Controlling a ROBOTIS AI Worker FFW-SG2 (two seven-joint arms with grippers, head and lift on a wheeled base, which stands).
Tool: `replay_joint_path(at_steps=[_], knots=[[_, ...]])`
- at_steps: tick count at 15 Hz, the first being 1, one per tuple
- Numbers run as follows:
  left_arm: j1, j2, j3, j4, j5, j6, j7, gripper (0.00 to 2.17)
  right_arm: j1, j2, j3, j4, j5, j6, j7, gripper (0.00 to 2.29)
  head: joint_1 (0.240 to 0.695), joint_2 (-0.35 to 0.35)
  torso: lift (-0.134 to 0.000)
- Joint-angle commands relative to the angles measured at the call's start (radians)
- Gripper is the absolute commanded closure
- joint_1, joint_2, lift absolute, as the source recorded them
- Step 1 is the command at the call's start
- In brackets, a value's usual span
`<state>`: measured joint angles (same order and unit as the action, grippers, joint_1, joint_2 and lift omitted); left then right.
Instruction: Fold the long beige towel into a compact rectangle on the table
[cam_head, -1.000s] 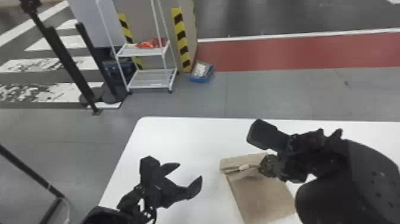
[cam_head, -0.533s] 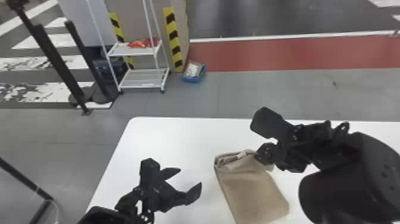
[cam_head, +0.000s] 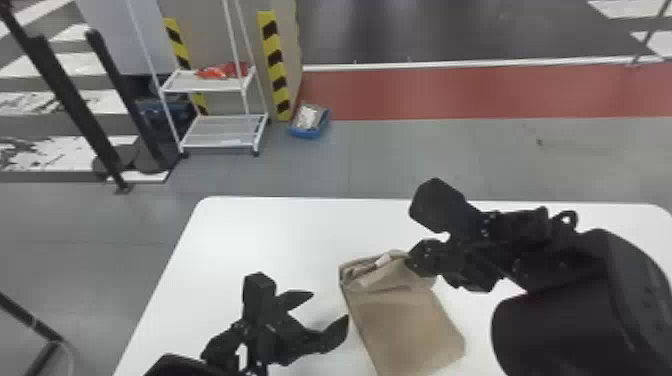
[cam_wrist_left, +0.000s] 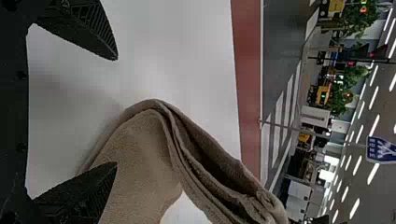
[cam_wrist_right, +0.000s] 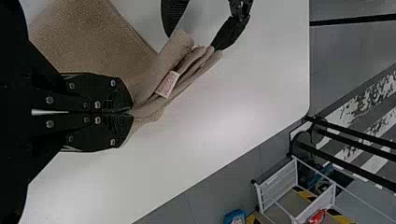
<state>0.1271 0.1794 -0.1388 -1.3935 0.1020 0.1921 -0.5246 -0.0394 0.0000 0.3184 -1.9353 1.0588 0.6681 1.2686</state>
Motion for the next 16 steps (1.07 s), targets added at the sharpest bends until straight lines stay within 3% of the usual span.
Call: replay_joint_path(at_steps=[1, 9, 16], knots=[[-0.05, -0.026, -0.028, 0.079, -0.001, -0.024, 0.02, 0.07, 0.01, 0.001, -0.01, -0.013, -0.017, -0.006, 0.0, 1.47, 0.695, 0.089, 0.0], [-0.173, -0.055, -0.056, 0.26, -0.004, -0.131, 0.104, 0.08, -0.005, 0.001, -0.021, -0.017, -0.057, -0.015, 0.005, 1.47, 0.695, 0.064, 0.0], [-0.204, -0.06, -0.071, 0.301, -0.008, -0.159, 0.092, 0.08, -0.034, 0.001, -0.056, -0.014, -0.083, -0.043, 0.003, 1.47, 0.695, 0.055, 0.0]])
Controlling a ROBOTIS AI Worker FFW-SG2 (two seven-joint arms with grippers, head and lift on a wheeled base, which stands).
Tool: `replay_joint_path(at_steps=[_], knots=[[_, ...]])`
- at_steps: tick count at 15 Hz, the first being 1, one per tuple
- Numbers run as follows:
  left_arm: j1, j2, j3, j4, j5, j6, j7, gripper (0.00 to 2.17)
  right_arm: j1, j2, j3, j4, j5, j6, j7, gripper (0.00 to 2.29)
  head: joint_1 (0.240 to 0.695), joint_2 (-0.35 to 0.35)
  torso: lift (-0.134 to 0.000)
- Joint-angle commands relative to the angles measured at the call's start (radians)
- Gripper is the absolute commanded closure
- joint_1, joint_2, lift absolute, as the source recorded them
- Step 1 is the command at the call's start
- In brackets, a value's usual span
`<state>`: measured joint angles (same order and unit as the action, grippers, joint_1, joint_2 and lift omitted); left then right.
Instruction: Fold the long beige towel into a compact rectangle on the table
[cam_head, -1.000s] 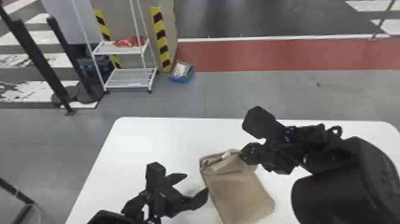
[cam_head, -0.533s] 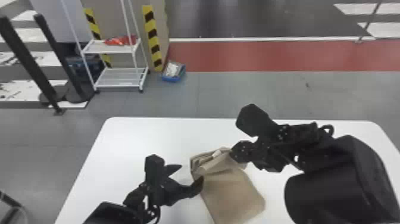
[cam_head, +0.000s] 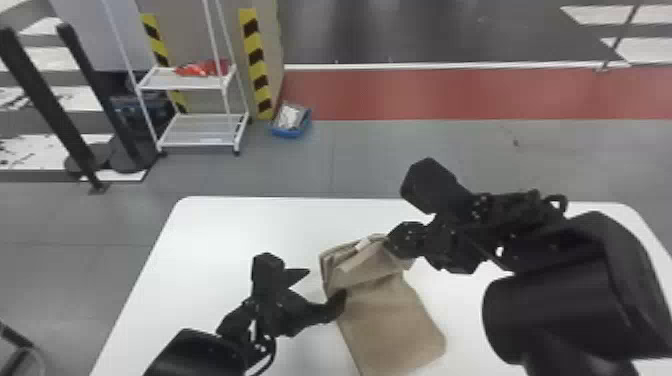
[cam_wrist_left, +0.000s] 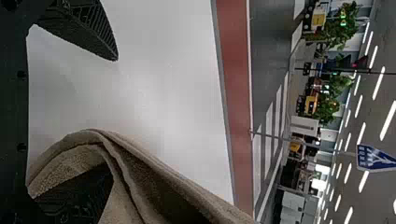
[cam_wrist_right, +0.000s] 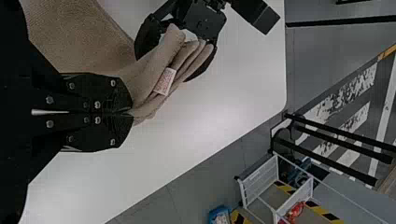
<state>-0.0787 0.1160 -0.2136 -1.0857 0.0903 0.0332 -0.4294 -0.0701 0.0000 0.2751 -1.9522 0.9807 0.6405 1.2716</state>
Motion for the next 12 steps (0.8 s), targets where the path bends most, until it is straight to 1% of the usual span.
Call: replay_joint_path(at_steps=[1, 5, 7, 8, 9, 12], knots=[[0.0, 0.002, 0.0, -0.006, 0.002, 0.0, -0.003, 0.08, -0.004, 0.001, -0.019, 0.004, -0.007, -0.028, -0.001, 1.47, 0.695, 0.052, 0.0], [0.007, 0.002, -0.003, -0.013, 0.005, 0.003, -0.011, 0.08, -0.01, 0.001, -0.036, 0.009, -0.014, -0.067, -0.003, 1.47, 0.695, 0.044, 0.0], [0.022, 0.007, 0.0, -0.046, 0.008, 0.018, -0.017, 0.08, -0.014, 0.001, -0.05, 0.016, -0.019, -0.083, -0.003, 1.47, 0.695, 0.041, 0.0], [0.022, 0.001, -0.001, -0.046, 0.008, 0.018, -0.015, 0.08, -0.014, 0.001, -0.05, 0.018, -0.02, -0.089, -0.003, 1.47, 0.695, 0.038, 0.0], [0.02, -0.001, -0.003, -0.043, 0.002, 0.018, -0.014, 0.08, -0.014, 0.001, -0.054, 0.018, -0.034, -0.092, -0.003, 1.47, 0.695, 0.036, 0.0], [0.008, -0.006, -0.013, -0.033, -0.012, 0.018, -0.006, 0.08, -0.016, 0.001, -0.057, 0.016, -0.04, -0.101, -0.005, 1.47, 0.695, 0.032, 0.0]])
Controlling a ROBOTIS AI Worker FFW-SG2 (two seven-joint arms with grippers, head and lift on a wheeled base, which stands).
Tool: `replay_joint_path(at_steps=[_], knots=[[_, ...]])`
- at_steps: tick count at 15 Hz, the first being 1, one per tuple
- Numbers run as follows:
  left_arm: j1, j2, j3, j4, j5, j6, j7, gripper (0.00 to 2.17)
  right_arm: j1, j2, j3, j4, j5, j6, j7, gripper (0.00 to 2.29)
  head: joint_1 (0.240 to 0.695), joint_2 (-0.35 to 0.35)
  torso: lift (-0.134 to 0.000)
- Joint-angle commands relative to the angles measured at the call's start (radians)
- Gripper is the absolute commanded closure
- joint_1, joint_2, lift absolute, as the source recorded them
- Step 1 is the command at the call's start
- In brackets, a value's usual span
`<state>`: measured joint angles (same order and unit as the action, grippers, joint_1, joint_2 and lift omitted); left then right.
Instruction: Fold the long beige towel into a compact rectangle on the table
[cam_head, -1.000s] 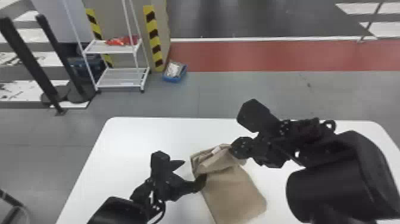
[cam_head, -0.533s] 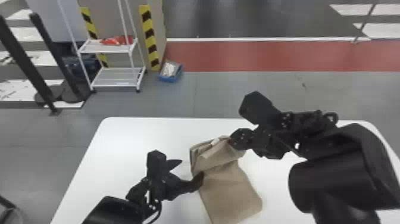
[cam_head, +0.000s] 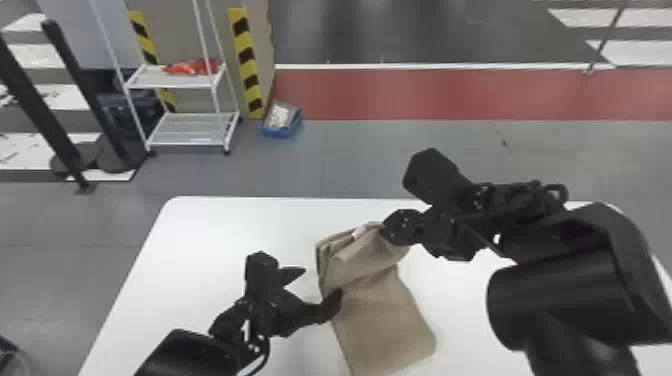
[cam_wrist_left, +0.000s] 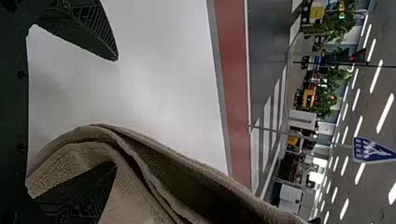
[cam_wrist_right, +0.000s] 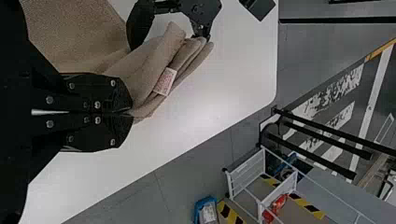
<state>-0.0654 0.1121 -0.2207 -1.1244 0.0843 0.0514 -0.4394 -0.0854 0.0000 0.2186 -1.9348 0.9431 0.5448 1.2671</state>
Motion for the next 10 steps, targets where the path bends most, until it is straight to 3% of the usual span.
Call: replay_joint_path(at_steps=[1, 5, 10], knots=[[-0.01, -0.002, -0.019, 0.012, -0.006, 0.0, 0.01, 0.08, 0.003, 0.001, -0.002, -0.001, -0.009, -0.006, 0.001, 1.47, 0.695, 0.029, 0.0], [-0.028, 0.0, -0.02, 0.038, -0.017, -0.006, 0.024, 0.08, 0.056, 0.001, -0.01, -0.021, -0.009, -0.067, 0.021, 1.47, 0.695, 0.028, 0.0], [-0.036, 0.0, -0.022, 0.055, -0.037, -0.024, 0.051, 0.08, 0.119, 0.001, -0.027, -0.062, -0.033, -0.113, 0.09, 1.47, 0.695, 0.05, 0.0]])
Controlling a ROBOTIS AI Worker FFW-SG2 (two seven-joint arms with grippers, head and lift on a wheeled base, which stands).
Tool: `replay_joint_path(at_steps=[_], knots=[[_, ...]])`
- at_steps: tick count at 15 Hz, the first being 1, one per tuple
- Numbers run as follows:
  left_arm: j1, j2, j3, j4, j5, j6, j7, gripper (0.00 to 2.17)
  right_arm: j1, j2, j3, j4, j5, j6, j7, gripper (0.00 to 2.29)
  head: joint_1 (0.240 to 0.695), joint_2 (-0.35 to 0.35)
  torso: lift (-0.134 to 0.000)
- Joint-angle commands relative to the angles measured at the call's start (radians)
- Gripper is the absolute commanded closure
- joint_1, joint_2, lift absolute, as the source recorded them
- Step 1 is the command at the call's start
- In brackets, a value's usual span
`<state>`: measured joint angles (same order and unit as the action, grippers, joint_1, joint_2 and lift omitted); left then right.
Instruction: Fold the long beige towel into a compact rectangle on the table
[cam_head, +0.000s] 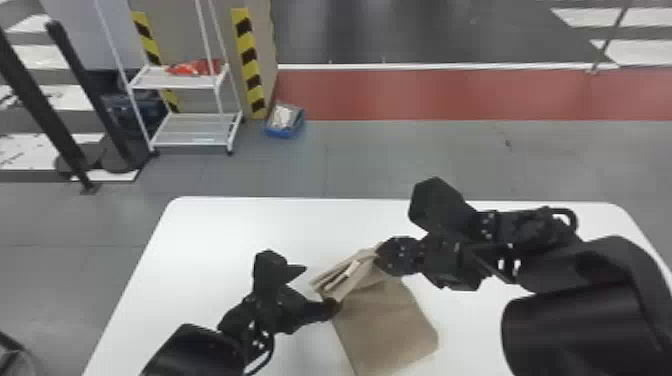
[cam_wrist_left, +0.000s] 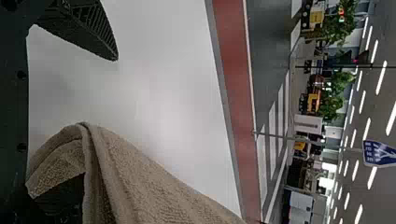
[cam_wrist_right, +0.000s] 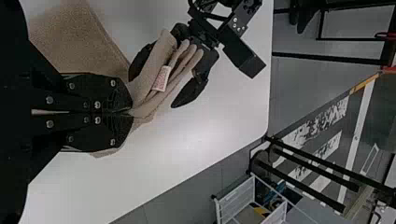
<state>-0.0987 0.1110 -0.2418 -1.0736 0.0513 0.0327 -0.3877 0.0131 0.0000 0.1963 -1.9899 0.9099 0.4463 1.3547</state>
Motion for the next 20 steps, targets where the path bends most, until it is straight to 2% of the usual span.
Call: replay_joint_path(at_steps=[1, 4, 7, 10, 13, 18, 20], knots=[[-0.004, 0.002, -0.001, 0.007, -0.004, -0.009, -0.002, 0.08, 0.027, 0.001, -0.015, -0.015, -0.002, -0.03, -0.009, 1.47, 0.695, 0.052, 0.0], [0.002, 0.012, 0.002, -0.016, -0.001, -0.009, -0.028, 0.08, -0.01, 0.001, -0.043, -0.013, -0.019, -0.024, -0.051, 1.47, 0.695, 0.048, 0.0], [0.063, 0.018, 0.022, -0.112, 0.001, 0.025, -0.08, 0.08, -0.035, 0.001, -0.038, 0.033, -0.023, -0.027, -0.086, 1.47, 0.695, 0.03, 0.0], [0.076, 0.018, 0.021, -0.124, -0.002, 0.04, -0.106, 0.08, -0.042, 0.001, -0.037, 0.034, -0.028, -0.027, -0.095, 1.47, 0.695, 0.024, 0.0], [0.074, 0.007, 0.007, -0.12, -0.027, 0.043, -0.097, 0.08, -0.031, 0.001, -0.034, 0.023, -0.029, -0.017, -0.095, 1.47, 0.695, 0.019, 0.0], [0.053, 0.006, -0.004, -0.086, -0.025, 0.037, -0.033, 0.08, 0.011, 0.001, -0.035, -0.024, -0.043, -0.021, -0.091, 1.47, 0.695, 0.017, 0.0], [0.031, 0.006, -0.001, -0.06, -0.021, 0.031, -0.028, 0.08, 0.019, 0.001, -0.04, -0.035, -0.048, -0.021, -0.088, 1.47, 0.695, 0.022, 0.0]])
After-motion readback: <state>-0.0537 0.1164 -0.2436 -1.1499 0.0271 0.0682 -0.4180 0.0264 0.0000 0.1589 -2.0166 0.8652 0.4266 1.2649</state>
